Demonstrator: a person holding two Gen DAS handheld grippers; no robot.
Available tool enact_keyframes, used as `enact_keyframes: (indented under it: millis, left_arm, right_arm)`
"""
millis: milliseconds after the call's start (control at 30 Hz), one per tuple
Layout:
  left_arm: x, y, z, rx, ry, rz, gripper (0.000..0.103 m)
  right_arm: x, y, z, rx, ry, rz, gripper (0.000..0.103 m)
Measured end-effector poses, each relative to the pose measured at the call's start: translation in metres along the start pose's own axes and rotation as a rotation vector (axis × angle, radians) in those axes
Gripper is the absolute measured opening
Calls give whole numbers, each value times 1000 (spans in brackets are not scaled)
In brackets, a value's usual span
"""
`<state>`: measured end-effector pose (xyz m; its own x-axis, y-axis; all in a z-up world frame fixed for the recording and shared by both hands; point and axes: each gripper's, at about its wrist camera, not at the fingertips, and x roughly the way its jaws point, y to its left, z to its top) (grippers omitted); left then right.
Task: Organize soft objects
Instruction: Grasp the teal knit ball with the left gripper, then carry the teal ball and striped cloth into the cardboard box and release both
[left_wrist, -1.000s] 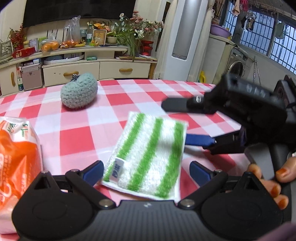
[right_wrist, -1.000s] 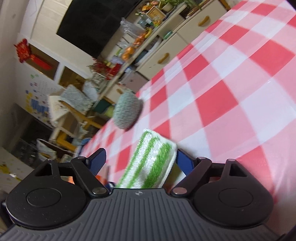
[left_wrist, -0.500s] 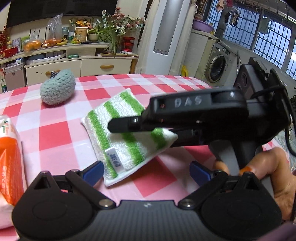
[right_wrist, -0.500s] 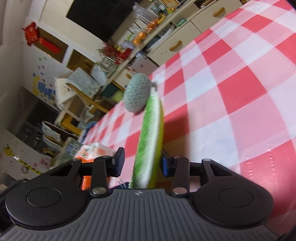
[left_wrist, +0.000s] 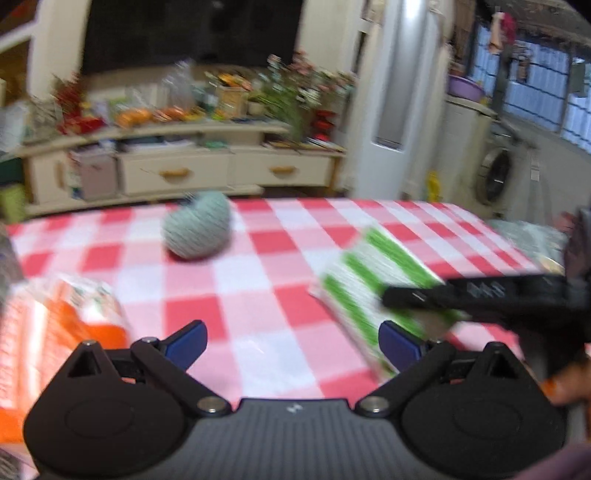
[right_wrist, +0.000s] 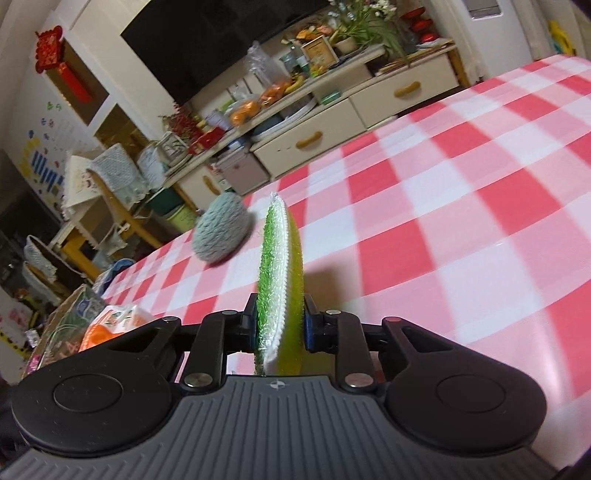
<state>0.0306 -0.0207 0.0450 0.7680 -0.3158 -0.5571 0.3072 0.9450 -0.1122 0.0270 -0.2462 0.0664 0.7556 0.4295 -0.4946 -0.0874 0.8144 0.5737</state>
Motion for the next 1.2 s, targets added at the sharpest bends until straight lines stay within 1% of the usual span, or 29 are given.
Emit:
enact_keyframes:
  millis: [67,200,300,400,533,633,767,833,900,1000,1033,1100,1133,1200]
  left_arm:
    - [4,0,7,-17,-15,55,99]
    - [29,-2,27,-45,-10,147,99]
    - [53,-1,44,-46,-12,187,99]
    - [73,6,57,-50,-13,241,99]
    - [103,20,70,-80,1,282,99]
    - [120,25,76,-60,14,301,99]
    - [140,34,81,-62,39,330,99]
    - [147,37,81,-55,48,346,99]
    - [152,39,81,-56,58,352,96]
    - [156,46,81,-72,68,352,87]
    - [157,47,82,-76,74,354,81]
    - [158,48,80,-75,79,357,77]
    - [157,48,81,-74,79,354,74]
    - [155,47,80,-74,81,351,71]
  right_arm:
    - [-2,-3,1,-3,-4,-21,27]
    - [-2,-1,-5,-43,-7,-41,27]
    - [-2,1,-7,-66,3,-48,27]
    - [-2,-3,-4,-60,9,-43,31]
    - [-2,-5,-3,-54,20,-36,34]
    - [0,-5,-3,-53,30,-38,39]
    - [3,-6,-2,-41,36,-42,54]
    - [3,-5,-2,-38,35,-47,57]
    - [3,-6,-1,-36,35,-51,57]
    - [3,-8,-1,-19,35,-53,57]
    - [3,-8,-1,-12,34,-55,57]
    - [4,-9,-2,-5,31,-64,53]
    - [4,-8,-2,-9,31,-70,49]
    - [4,-6,-3,-15,29,-77,46]
